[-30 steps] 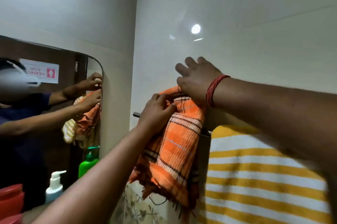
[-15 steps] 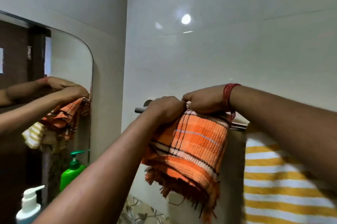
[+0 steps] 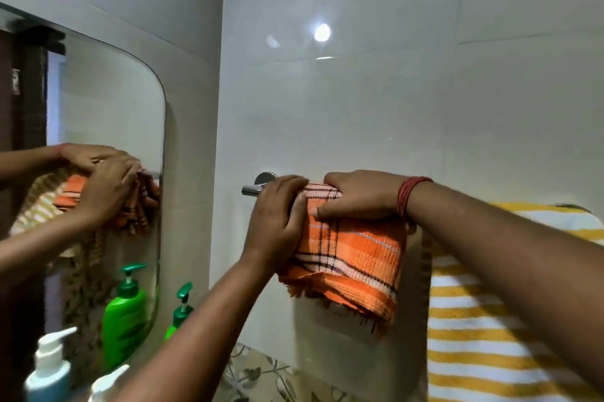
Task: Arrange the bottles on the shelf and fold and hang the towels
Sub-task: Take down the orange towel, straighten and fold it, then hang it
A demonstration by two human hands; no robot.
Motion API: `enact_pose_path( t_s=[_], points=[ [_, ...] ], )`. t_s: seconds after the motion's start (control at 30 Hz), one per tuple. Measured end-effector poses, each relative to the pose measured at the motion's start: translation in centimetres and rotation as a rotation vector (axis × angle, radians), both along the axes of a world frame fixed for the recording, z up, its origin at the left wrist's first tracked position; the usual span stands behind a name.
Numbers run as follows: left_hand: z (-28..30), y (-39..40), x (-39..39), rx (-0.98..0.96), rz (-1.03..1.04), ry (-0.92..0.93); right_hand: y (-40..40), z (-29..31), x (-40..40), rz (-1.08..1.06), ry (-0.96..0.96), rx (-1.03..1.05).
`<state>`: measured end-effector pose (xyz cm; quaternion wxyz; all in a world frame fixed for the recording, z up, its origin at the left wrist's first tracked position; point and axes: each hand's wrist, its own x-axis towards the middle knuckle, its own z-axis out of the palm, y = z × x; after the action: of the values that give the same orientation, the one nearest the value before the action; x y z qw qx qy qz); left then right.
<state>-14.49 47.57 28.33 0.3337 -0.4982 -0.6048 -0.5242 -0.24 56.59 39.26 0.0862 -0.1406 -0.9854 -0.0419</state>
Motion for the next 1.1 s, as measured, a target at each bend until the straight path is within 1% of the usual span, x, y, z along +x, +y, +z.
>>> enact_pose_path(
  t_s=[0.03, 0.07, 0.13, 0.17, 0.23, 0.33, 0.4, 0.47, 0.5, 0.57, 0.63, 0.73, 0.87, 0.9, 1.0, 1.03, 1.07, 1.1],
  points=[
    [-2.3, -0.7, -0.1, 0.093, -0.049, -0.046, 0.2, 0.0, -0.1, -0.005, -0.003, -0.011],
    [-4.5, -1.4, -0.1, 0.148, -0.114, -0.133, 0.3, 0.1, -0.3, -0.005, -0.009, -0.020],
    [-8.3, -2.6, 0.3, 0.130, -0.245, -0.326, 0.3, 0.5, -0.6, -0.005, -0.015, -0.035],
    [-9.7, -3.1, 0.5, 0.102, -0.274, -0.376, 0.2, 0.6, -0.7, -0.005, -0.015, -0.050],
    [-11.3, -3.7, 0.6, 0.107, -0.261, -0.391, 0.3, 0.6, -0.9, -0.003, -0.016, -0.065],
    [-11.2, -3.9, 0.6, 0.112, -0.242, -0.352, 0.4, 0.5, -1.0, -0.006, -0.015, -0.069],
    [-10.7, -3.7, 0.6, 0.075, -0.181, -0.289, 0.4, 0.5, -1.0, 0.003, -0.006, -0.077],
    [-10.5, -3.5, 0.6, 0.097, -0.140, -0.289, 0.3, 0.5, -1.0, 0.005, 0.000, -0.081],
    [-10.5, -3.4, 0.7, 0.132, -0.131, -0.319, 0.3, 0.5, -1.0, 0.004, 0.007, -0.082],
    [-10.9, -3.3, 0.9, 0.202, -0.122, -0.444, 0.3, 0.4, -1.0, -0.001, 0.016, -0.079],
    [-11.5, -3.3, 1.0, 0.271, -0.065, -0.559, 0.4, 0.3, -1.0, -0.005, 0.029, -0.072],
    [-12.1, -3.5, 1.0, 0.339, 0.055, -0.615, 0.3, 0.2, -0.9, -0.016, 0.057, -0.066],
    [-12.0, -3.3, 0.9, 0.382, 0.109, -0.674, 0.2, 0.0, -0.8, -0.030, 0.076, -0.049],
    [-11.9, -3.3, 0.7, 0.417, 0.110, -0.728, 0.3, 0.0, -0.8, -0.032, 0.072, -0.048],
    [-11.9, -4.0, 0.5, 0.543, 0.061, -0.970, 0.2, 0.2, -0.8, -0.040, 0.051, -0.069],
    [-12.2, -4.3, 0.5, 0.539, 0.050, -0.993, 0.2, 0.2, -0.8, -0.041, 0.047, -0.079],
    [-12.4, -4.7, 0.8, 0.517, 0.053, -0.971, 0.2, 0.2, -0.8, -0.042, 0.044, -0.087],
    [-12.6, -5.0, 1.3, 0.497, 0.056, -0.906, 0.2, 0.2, -0.9, -0.043, 0.043, -0.092]
  ],
)
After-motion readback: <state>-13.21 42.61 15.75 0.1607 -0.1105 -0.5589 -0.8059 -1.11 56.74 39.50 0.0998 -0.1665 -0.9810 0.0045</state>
